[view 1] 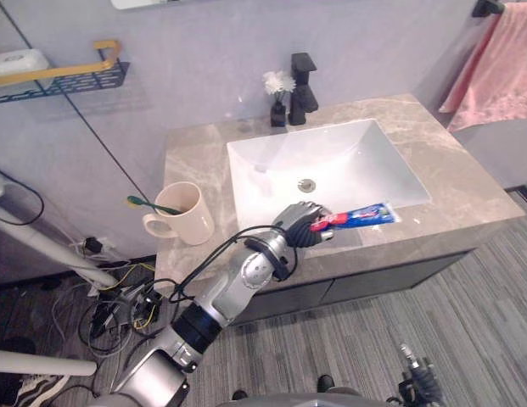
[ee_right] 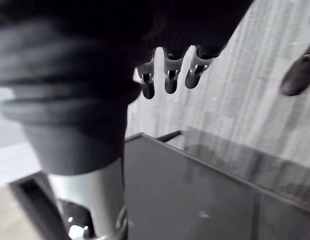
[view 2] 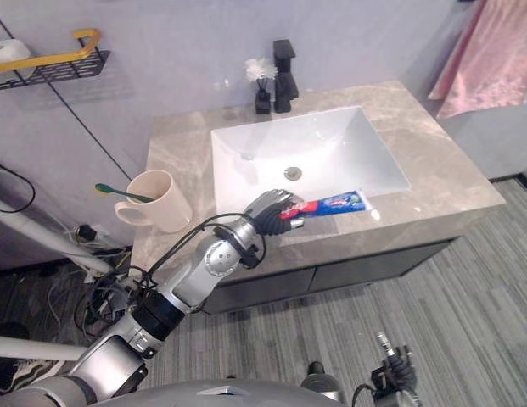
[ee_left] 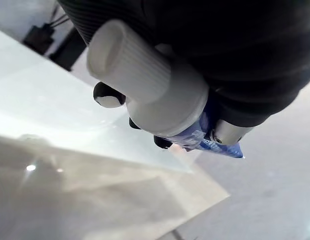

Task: Organize washtable

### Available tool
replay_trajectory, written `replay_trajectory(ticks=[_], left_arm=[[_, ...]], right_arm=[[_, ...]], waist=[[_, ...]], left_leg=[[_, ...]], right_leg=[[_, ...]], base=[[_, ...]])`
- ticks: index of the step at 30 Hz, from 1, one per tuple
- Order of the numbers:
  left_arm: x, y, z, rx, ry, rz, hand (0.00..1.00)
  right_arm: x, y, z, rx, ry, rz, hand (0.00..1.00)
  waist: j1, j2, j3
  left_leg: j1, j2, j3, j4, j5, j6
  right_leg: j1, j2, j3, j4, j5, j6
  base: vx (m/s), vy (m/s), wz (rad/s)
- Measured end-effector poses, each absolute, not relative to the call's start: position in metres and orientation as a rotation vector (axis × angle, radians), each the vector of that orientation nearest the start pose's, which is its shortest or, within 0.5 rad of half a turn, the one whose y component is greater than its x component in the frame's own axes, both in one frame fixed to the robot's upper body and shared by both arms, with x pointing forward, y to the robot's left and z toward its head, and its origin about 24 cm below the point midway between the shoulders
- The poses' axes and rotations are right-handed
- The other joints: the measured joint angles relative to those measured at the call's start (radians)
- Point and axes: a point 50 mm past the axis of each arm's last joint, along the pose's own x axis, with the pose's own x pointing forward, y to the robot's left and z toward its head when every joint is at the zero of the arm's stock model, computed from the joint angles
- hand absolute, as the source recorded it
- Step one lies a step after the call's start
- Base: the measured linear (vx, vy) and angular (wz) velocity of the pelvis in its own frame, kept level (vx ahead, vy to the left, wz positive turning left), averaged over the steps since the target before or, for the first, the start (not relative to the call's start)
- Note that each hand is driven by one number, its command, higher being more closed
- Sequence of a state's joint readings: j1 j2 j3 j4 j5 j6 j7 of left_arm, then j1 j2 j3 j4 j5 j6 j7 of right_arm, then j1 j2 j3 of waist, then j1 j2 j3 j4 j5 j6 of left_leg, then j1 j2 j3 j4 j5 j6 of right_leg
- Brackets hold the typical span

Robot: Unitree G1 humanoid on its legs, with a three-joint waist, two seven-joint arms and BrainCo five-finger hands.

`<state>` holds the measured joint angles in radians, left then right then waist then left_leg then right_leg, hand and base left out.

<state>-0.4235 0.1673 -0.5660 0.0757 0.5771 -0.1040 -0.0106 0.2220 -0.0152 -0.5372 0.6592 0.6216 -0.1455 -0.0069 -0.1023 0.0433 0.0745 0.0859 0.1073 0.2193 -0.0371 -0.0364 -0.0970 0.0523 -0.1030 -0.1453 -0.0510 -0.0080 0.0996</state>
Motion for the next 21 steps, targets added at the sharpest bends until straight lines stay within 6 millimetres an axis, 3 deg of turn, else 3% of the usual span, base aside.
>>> replay_trajectory(ticks=[5,10,13,15,18,21], left_arm=[[0.264,0.006,0.143,0.725,-0.719,-0.540,1.00],[0.254,0.006,0.165,0.667,-0.838,-0.498,1.00],[0.251,0.008,0.173,0.643,-0.884,-0.478,1.00],[0.253,0.010,0.176,0.638,-0.892,-0.462,1.00],[0.253,0.009,0.179,0.638,-0.906,-0.459,1.00],[0.254,0.009,0.183,0.633,-0.924,-0.442,1.00]], right_arm=[[0.115,-0.292,-0.052,0.568,0.124,-0.911,0.00],[0.149,-0.281,0.008,0.541,-0.168,-0.743,0.00],[0.169,-0.260,0.043,0.590,-0.324,-0.567,0.00],[0.183,-0.231,0.065,0.676,-0.408,-0.369,0.00],[0.194,-0.197,0.079,0.746,-0.422,-0.164,0.00],[0.199,-0.178,0.083,0.814,-0.399,-0.029,0.00]], waist=[[-0.002,0.019,-0.012],[0.002,0.028,-0.018],[0.004,0.030,-0.021],[0.004,0.032,-0.024],[0.009,0.031,-0.025],[0.018,0.026,-0.028]], left_leg=[[0.008,0.004,0.022,0.011,-0.007,-0.002],[0.004,0.012,0.032,0.025,-0.014,-0.003],[-0.005,0.016,0.036,0.031,-0.014,-0.003],[-0.011,0.018,0.036,0.035,-0.013,-0.004],[-0.012,0.018,0.028,0.036,-0.013,-0.004],[-0.011,0.016,0.018,0.036,-0.013,-0.004]], right_leg=[[-0.007,0.004,0.023,0.019,0.000,0.000],[-0.015,0.011,0.026,0.027,0.005,-0.001],[-0.023,0.013,0.028,0.027,0.010,-0.005],[-0.030,0.016,0.032,0.027,0.014,-0.007],[-0.027,0.018,0.028,0.027,0.015,-0.007],[-0.020,0.017,0.021,0.027,0.015,-0.007]], base=[[-0.03,0.012,-0.15],[-0.06,0.003,-0.06],[-0.04,-0.001,-0.04],[-0.01,-0.008,-0.05],[0.01,-0.010,0.04],[0.01,-0.001,0.10]])
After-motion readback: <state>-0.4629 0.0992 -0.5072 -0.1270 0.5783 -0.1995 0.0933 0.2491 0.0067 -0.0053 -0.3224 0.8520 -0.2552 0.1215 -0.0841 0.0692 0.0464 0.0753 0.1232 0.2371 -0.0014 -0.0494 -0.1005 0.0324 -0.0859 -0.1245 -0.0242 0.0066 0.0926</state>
